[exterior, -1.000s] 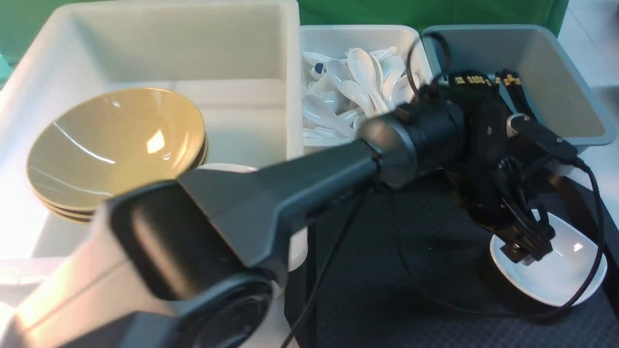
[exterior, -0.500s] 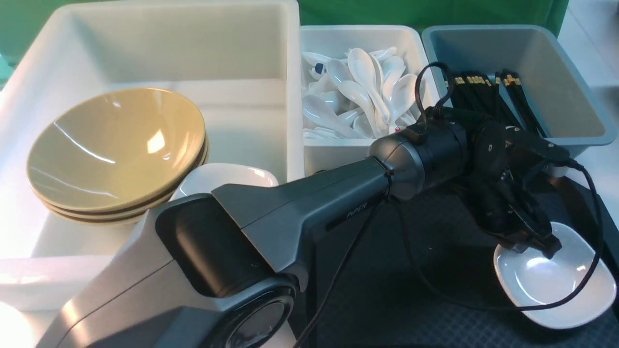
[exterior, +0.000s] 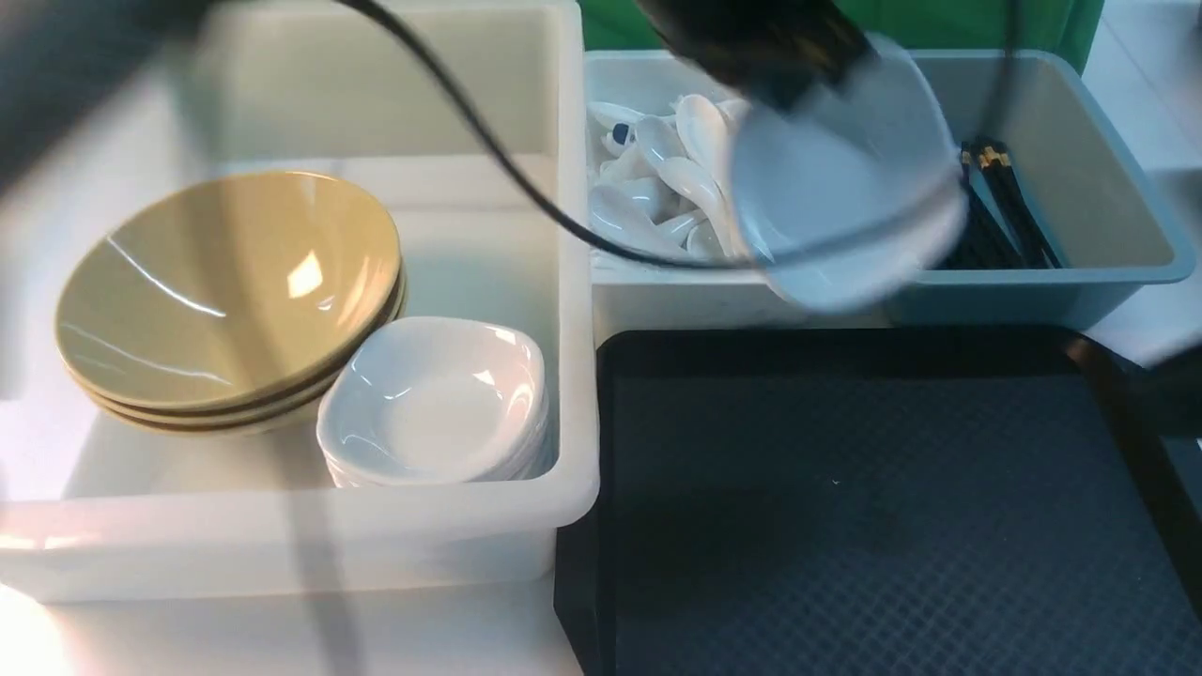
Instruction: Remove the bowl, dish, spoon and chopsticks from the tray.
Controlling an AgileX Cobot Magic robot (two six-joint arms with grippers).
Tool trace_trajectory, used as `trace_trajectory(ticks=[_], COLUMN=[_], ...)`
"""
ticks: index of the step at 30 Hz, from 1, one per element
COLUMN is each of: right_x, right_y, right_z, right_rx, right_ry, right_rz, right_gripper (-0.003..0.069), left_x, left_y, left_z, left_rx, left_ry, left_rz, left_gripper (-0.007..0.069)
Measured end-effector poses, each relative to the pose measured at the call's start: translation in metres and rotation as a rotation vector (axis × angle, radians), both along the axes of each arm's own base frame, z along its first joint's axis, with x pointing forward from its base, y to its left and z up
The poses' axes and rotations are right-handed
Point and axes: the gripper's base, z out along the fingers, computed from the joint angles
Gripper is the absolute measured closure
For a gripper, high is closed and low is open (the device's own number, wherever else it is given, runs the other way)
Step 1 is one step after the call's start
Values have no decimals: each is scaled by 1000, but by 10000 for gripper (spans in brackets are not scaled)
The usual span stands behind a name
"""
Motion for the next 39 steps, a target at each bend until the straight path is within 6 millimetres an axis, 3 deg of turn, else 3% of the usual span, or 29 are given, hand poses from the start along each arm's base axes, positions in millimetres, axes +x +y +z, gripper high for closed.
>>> trace_trajectory(ticks=[2,4,7,9,12,13,15,18,24,31,34,36,37,39], right_x=[11,17,19,21,25,26,31,34,31,29,28,27,24,22], right_y=[19,38,72,87,106,108,114,118,116,114,111,108,101,96], right_z=[3,9,14,13,4,2,-6,-13,-15,-17,-16,-13,-7,-3], right_rx=[14,34,68,72,45,41,21,-10,-32,-64,-78,-82,-88,-90], right_ry=[-4,-29,-63,-75,-67,-63,-42,-11,14,51,39,25,-3,-25], right_rz=[64,131,234,273,313,315,319,323,333,344,339,327,299,282], right_gripper=[582,582,582,582,582,582,582,582,581,581,581,581,581,581], left_x=[-7,-13,-20,-24,-33,-34,-38,-40,-39,-43,-50,-56,-68,-77], left_y=[31,68,119,138,158,159,162,164,164,162,164,166,171,175], left_z=[5,-5,-46,-70,-125,-127,-156,-174,-174,-155,-128,-112,-88,-75], left_rx=[12,40,47,16,-93,-108,-157,-181,-126,-27,7,14,22,32], left_ry=[10,68,141,153,212,217,227,185,139,155,129,120,109,99], left_rz=[69,172,350,432,568,577,623,630,558,449,414,420,449,473], left_gripper=[622,622,622,622,622,622,622,610,528,199,76,53,53,66])
